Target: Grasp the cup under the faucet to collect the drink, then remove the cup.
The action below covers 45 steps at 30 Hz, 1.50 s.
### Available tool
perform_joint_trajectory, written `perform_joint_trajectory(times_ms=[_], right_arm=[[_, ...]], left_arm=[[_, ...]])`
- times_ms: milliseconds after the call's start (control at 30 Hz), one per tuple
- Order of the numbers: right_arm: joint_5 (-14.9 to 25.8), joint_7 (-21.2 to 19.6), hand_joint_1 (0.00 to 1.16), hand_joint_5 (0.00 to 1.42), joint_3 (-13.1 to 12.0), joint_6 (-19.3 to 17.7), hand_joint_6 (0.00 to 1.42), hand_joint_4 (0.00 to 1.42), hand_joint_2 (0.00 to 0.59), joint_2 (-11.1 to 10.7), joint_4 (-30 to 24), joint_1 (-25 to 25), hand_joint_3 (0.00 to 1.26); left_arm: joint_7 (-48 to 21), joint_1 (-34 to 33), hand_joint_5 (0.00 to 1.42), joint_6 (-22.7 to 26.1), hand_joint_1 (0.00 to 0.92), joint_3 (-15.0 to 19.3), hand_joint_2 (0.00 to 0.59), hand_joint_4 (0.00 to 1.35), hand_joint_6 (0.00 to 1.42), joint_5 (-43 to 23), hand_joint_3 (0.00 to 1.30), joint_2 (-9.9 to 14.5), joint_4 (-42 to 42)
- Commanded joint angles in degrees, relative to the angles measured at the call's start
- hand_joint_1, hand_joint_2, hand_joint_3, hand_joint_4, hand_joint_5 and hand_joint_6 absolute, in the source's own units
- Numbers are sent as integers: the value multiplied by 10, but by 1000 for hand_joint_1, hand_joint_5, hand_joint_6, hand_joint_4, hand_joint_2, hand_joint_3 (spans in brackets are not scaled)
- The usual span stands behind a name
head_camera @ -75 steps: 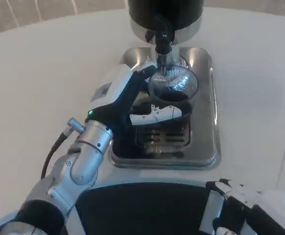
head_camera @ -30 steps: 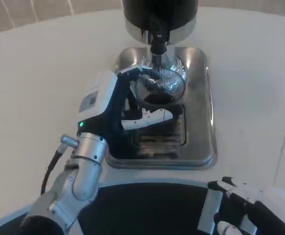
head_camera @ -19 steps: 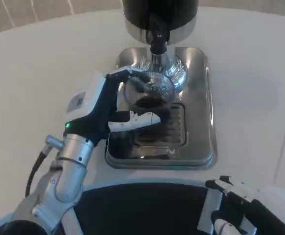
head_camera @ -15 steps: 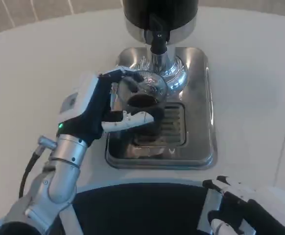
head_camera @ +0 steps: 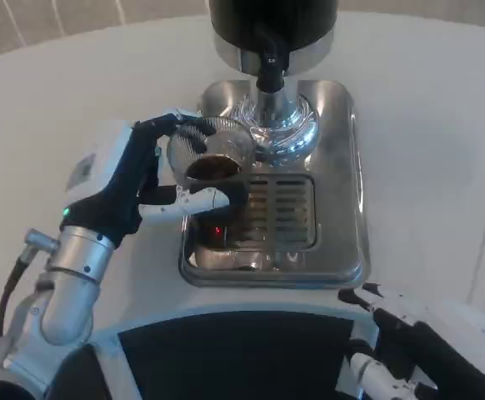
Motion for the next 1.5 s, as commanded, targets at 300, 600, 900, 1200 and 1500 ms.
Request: perform_joint_trajectory(times_ms=[300,600,900,1200,1500], right_arm=[[-1,-15,0,0,-1,34,0,0,519,-32,-6,-49,77],[-3,-23,0,0,8,54,0,0,519,-56,0,-83,77],[-7,-25,0,0,15,68,0,0,519,-72,-6,-111,77],[-6,-35,0,0,26,57,0,0,520,-77,-9,-123,76],[-4,-34,0,0,27,15,0,0,523,-65,-9,-116,76]], left_arm=[[-38,24,1424,-56,635,41,0,1130,1255,-39,967,46,-13],[-67,62,1424,-77,638,68,0,1130,1256,-59,967,70,-50],[-120,138,1424,-84,642,102,0,1130,1272,-102,967,91,-136],[-180,246,1424,-70,643,143,0,1130,1257,-148,967,95,-281],[-229,326,1424,-62,643,169,0,1130,1256,-181,967,90,-381]])
